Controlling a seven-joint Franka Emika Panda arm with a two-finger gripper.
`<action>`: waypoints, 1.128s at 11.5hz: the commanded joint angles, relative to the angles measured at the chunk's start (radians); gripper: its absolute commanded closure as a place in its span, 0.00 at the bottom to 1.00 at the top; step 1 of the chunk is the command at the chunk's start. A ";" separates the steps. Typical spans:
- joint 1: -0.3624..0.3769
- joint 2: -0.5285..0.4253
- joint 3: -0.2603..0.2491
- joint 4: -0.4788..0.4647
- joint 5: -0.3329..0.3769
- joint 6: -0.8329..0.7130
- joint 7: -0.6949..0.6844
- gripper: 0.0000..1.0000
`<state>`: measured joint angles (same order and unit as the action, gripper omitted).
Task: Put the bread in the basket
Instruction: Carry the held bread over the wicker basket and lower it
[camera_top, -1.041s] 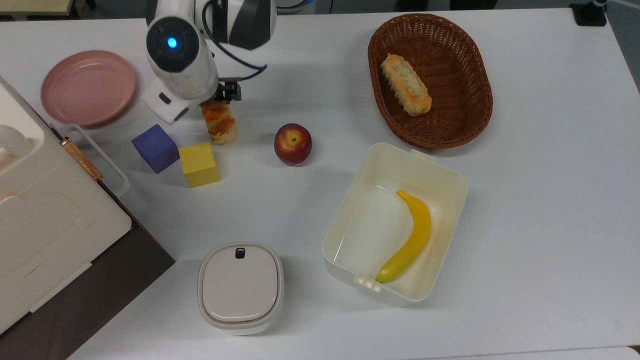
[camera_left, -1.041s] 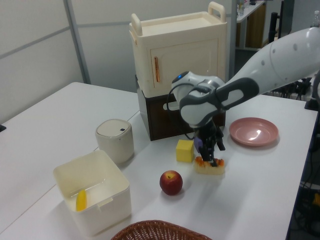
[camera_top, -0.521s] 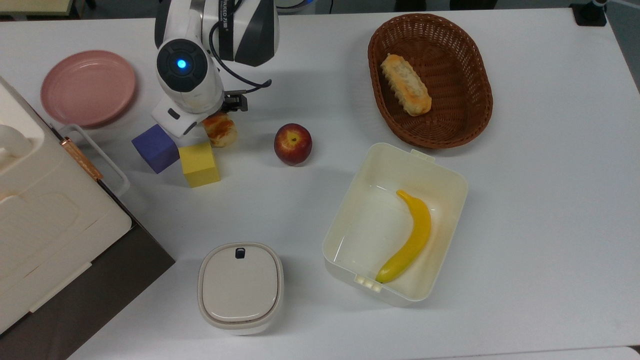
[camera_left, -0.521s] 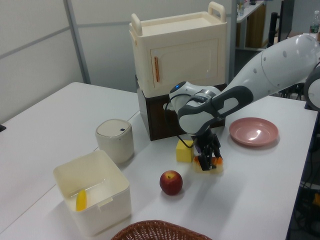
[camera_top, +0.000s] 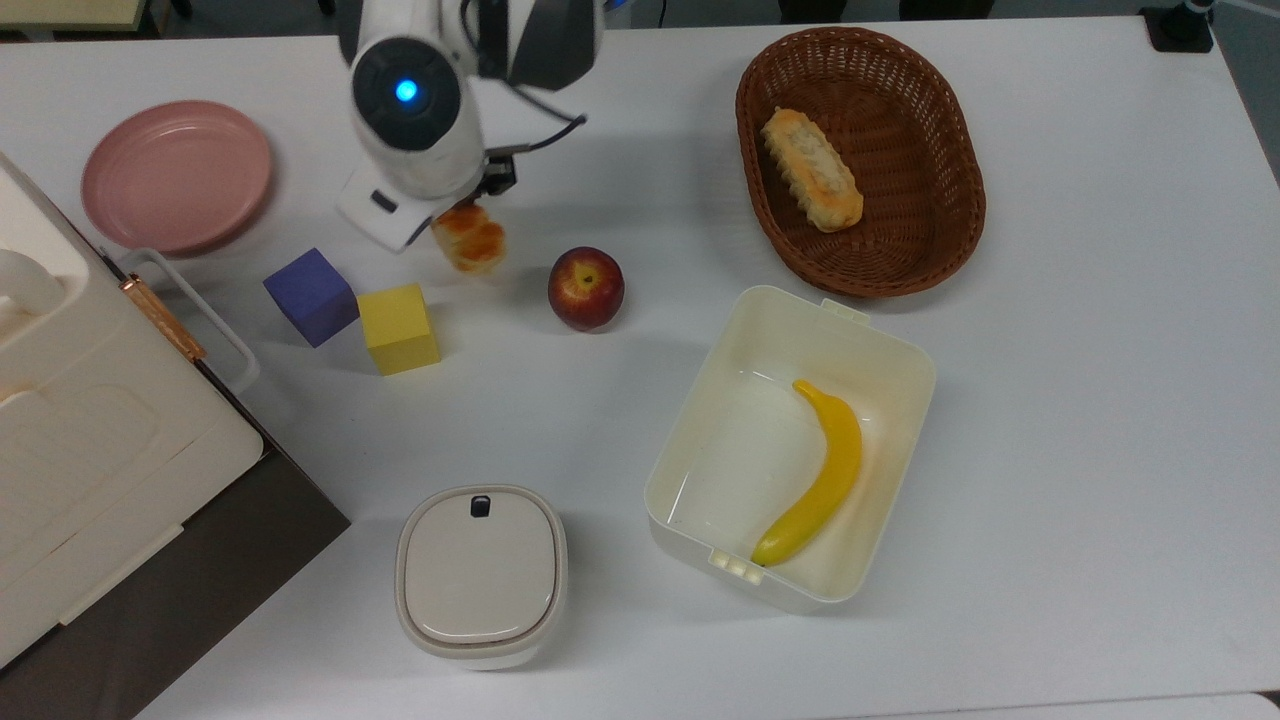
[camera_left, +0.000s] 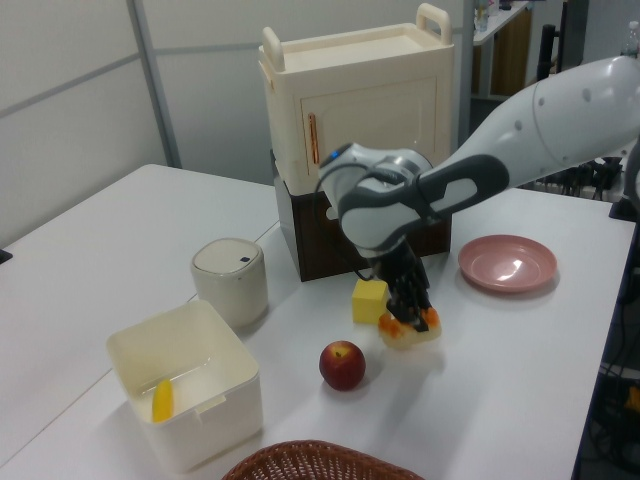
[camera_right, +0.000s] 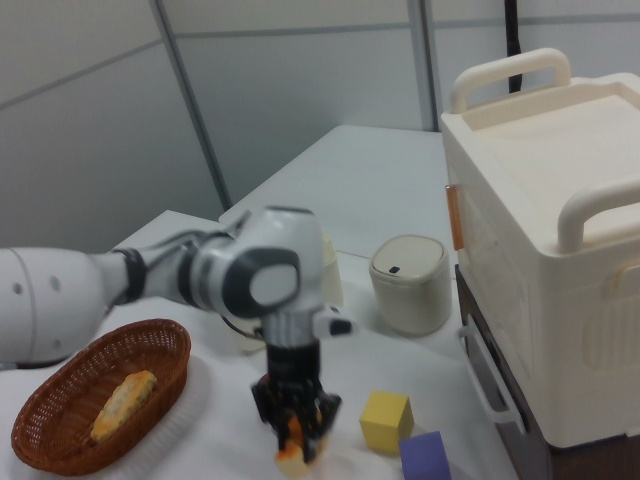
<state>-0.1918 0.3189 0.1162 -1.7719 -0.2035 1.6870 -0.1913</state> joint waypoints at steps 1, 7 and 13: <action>0.005 -0.095 0.117 0.022 0.029 -0.104 0.003 0.58; 0.131 -0.107 0.312 0.091 0.052 -0.145 0.206 0.57; 0.337 -0.100 0.310 0.098 0.052 -0.105 0.351 0.13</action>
<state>0.1040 0.2199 0.4423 -1.6835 -0.1616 1.5663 0.1264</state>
